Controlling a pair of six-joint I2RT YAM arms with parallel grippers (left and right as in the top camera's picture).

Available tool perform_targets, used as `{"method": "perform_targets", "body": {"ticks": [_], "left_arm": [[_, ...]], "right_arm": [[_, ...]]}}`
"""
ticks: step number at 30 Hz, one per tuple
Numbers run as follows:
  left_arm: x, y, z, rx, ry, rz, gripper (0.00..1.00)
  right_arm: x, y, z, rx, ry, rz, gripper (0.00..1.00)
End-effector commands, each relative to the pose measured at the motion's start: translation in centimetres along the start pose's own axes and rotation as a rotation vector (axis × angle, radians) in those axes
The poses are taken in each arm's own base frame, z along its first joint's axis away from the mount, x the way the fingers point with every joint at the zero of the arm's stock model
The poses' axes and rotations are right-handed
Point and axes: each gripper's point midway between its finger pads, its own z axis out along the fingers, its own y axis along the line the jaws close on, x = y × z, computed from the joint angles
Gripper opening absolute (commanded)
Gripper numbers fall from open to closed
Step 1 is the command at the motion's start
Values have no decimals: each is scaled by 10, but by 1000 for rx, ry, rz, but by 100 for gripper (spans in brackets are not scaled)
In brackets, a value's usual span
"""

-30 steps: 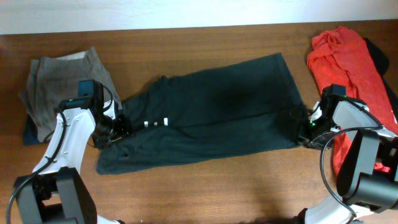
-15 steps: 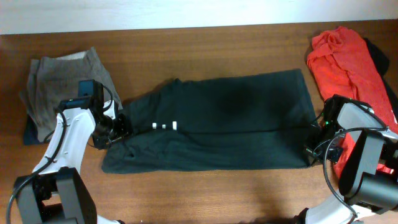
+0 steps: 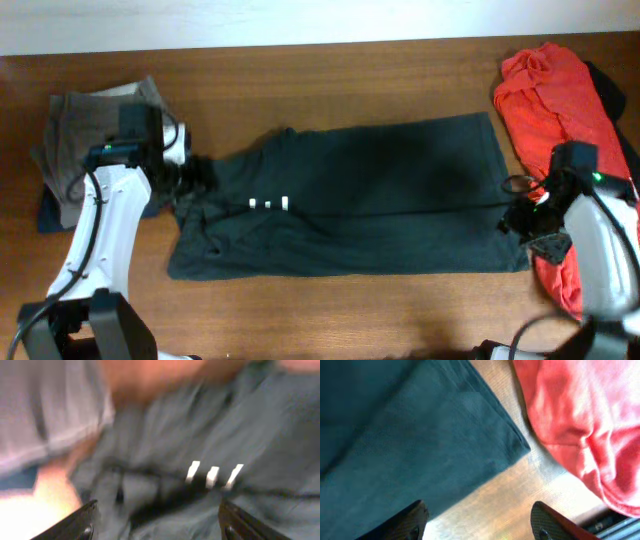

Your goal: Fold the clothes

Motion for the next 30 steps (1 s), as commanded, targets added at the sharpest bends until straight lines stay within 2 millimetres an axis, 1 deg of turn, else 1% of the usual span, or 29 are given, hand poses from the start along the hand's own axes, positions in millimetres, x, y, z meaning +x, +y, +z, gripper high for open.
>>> {"method": "perform_targets", "body": {"ticks": [1,2,4,6,7,8,10,13,16,18,21,22,23,24,25,26,27,29,30], "left_arm": [[-38,-22,-16,46,-161,91,75],[-55,-27,-17,55,-230,110,75],[-78,-30,-12,64,-306,126,75],[-91,-32,3,84,-332,134,75],[-93,-33,10,94,-330,135,75],[-95,-33,25,108,-318,136,75],[-92,-31,62,132,-266,129,75],[-77,-26,103,149,-176,111,75],[-56,-20,136,157,-79,89,75],[-47,-17,144,153,-41,80,75],[-37,-18,145,161,-1,71,75],[-32,-21,144,179,19,66,72],[-27,-22,144,185,39,61,68],[-20,-21,144,182,70,52,60],[-17,-20,143,181,81,49,57],[-14,-20,143,179,93,46,43],[-14,-20,143,179,93,46,34],[-16,-20,143,180,87,47,26],[-17,-20,143,181,81,49,26]], "right_arm": [[-5,3,-17,-37,-69,-35,72],[-5,3,-18,-37,-70,-41,73],[-5,2,-17,-36,-66,-41,74],[-5,2,-17,-35,-65,-41,75],[-5,2,-17,-35,-65,-41,75],[-5,2,-17,-35,-65,-41,75],[-5,2,-16,-35,-64,-41,75],[-4,2,-16,-34,-62,-42,75],[-4,2,-16,-34,-62,-49,76],[-4,2,-16,-34,-62,-49,76],[-4,2,-16,-34,-63,-49,76],[-5,2,-16,-34,-65,-49,76],[-5,2,-16,-35,-66,-49,76],[-5,2,-16,-35,-66,-48,76],[-5,2,-16,-35,-66,-48,76],[-5,2,-16,-35,-66,-48,76],[-5,2,-16,-35,-66,-48,76],[-5,2,-16,-35,-66,-49,76],[-5,2,-16,-35,-66,-49,76]]}}
